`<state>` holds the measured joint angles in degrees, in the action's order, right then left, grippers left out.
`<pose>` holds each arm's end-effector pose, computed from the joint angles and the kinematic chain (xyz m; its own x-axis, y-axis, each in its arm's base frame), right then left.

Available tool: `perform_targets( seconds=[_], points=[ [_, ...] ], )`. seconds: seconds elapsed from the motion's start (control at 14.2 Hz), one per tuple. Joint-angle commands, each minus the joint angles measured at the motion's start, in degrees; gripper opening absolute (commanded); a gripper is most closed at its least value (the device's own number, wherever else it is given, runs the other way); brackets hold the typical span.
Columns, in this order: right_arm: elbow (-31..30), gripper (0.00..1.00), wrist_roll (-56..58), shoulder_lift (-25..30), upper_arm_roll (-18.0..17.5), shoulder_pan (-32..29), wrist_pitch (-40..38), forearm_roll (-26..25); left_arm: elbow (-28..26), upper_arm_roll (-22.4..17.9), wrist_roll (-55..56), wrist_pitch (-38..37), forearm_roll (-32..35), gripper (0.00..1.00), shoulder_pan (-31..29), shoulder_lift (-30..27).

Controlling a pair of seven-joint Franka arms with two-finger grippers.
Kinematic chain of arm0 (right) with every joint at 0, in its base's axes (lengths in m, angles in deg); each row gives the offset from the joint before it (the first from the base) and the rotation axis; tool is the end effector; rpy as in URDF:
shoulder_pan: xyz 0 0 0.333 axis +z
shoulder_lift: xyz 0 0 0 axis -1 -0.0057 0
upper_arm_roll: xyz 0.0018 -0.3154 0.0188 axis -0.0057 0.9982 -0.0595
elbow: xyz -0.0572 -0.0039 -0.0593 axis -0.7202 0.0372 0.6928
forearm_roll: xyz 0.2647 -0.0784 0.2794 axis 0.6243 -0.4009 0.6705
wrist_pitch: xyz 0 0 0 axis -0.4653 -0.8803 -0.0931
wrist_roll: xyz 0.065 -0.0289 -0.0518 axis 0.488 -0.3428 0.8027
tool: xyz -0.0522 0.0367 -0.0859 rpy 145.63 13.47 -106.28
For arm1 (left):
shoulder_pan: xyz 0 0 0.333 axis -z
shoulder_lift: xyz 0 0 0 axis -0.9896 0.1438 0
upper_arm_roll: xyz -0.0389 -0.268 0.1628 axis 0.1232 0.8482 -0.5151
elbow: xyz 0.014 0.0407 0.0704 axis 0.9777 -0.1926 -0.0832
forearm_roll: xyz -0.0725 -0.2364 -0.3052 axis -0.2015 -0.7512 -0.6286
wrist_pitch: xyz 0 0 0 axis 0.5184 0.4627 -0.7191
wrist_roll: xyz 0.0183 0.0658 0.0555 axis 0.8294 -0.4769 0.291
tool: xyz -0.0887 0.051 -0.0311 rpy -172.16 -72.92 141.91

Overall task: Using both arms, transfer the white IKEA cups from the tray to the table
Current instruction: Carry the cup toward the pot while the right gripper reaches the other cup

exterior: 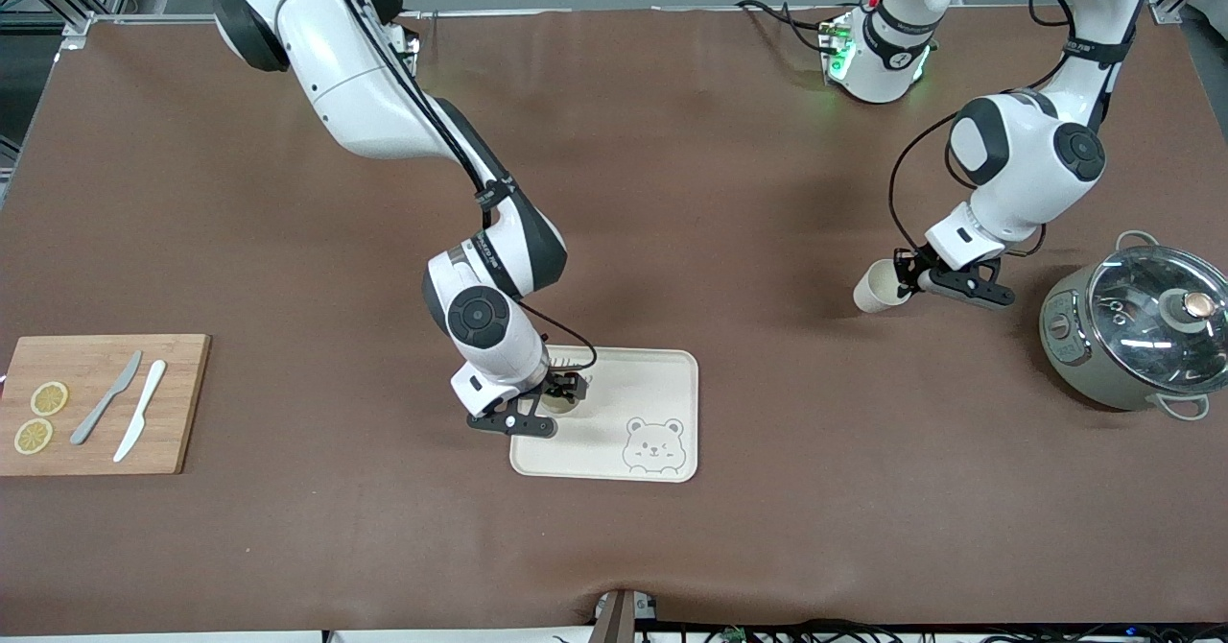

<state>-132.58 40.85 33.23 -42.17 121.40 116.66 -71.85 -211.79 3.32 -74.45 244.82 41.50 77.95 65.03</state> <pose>0.6625 0.3923 0.2228 0.9906 -0.1232 0.0593 -0.1175 -0.9889 -0.0905 0.4897 -0.0325 0.2636 0.9506 -0.2511 0.1825 -0.2761 -0.9526 0.1276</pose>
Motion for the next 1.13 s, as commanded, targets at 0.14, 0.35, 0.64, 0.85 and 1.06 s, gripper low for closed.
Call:
perform_targets(
  seconds=[0.14, 0.35, 0.64, 0.85, 1.06],
  points=[
    [0.3, 0.61, 0.2, -0.4, 0.5, 0.6, 0.6, 0.6, -3.5, 1.1, -2.6, 7.9, -1.7, 0.0, 0.2, 0.8],
    [0.3, 0.44, 0.2, -0.5, 0.5, 0.6, 0.7, 0.6, -3.6, 1.6, -2.6, 11.1, -1.7, 0.0, 0.3, 2.6],
    [0.4, 0.2, 0.3, -0.9, 0.5, 0.6, 0.7, 0.6, -3.6, 1.6, -3.1, 12.8, -1.7, 0.0, 0.3, 4.0],
    [0.4, 0.05, 0.3, -0.9, 0.5, 0.5, 0.7, 0.7, -3.6, 2.0, -3.1, 12.8, -1.7, 0.0, 0.3, 4.0],
    [0.3, 0.02, 0.3, -0.9, 0.5, 0.4, 0.6, 1.1, -3.7, 2.7, -3.1, 12.9, -1.7, 0.83, 0.3, 3.8]
  ],
)
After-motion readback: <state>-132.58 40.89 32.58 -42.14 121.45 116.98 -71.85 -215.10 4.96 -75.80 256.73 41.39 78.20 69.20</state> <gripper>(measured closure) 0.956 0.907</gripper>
